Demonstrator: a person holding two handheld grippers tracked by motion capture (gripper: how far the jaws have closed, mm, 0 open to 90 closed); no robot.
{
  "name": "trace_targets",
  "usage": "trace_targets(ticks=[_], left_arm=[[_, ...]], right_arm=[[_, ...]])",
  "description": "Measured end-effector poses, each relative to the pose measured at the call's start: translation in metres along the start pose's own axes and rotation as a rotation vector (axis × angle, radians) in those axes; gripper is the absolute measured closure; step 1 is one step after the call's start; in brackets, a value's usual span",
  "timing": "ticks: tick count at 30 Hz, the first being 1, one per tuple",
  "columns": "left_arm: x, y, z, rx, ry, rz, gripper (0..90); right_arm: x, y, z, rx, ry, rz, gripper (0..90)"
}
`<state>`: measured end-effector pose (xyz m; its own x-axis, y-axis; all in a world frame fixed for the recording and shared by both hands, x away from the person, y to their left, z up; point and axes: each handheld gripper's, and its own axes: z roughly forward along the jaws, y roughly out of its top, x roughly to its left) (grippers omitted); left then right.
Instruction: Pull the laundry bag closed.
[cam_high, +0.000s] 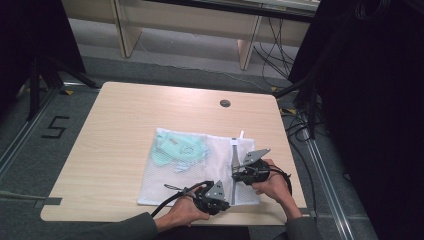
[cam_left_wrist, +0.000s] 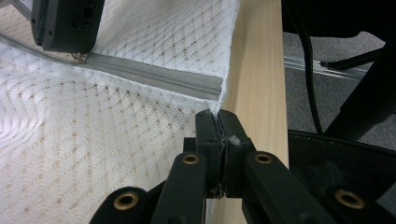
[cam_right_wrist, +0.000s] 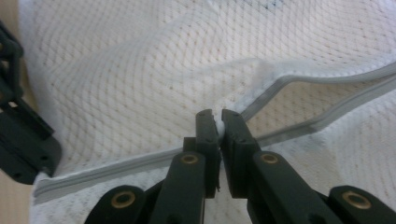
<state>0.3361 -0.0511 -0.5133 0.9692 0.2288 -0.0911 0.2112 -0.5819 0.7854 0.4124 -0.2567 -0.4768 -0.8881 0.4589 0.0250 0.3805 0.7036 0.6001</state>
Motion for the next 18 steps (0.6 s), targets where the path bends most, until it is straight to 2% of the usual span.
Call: trace_targets(ticks=[1, 3, 4, 5, 18], left_arm=[[-0.0002, -0.0002, 0.0003, -0.005, 0.003, 0.0, 88.1], [0.0002, -0.0001, -0.0002, 0.0, 0.003, 0.002, 88.1], [0.0003, -0.0002, -0.0002, -0.001, 0.002, 0.001, 88.1], [0.0003, -0.0002, -0.0002, -0.001, 0.002, 0.001, 88.1], [-0.0018, -0.0009, 0.0007, -0.006, -0.001, -0.003, 88.1]], right_arm=[[0.0001, 0.0005, -0.0015, 0.023, 0.006, 0.011, 86.6], [-0.0006, 0.0012, -0.0015, 0.019, 0.005, 0.011, 86.6], [-0.0025, 0.0012, -0.0004, 0.013, 0.01, -0.014, 86.6], [-0.0025, 0.0012, -0.0004, 0.013, 0.01, -0.014, 86.6], [-0.0025, 0.0007, 0.0015, 0.002, 0.006, 0.015, 86.6]])
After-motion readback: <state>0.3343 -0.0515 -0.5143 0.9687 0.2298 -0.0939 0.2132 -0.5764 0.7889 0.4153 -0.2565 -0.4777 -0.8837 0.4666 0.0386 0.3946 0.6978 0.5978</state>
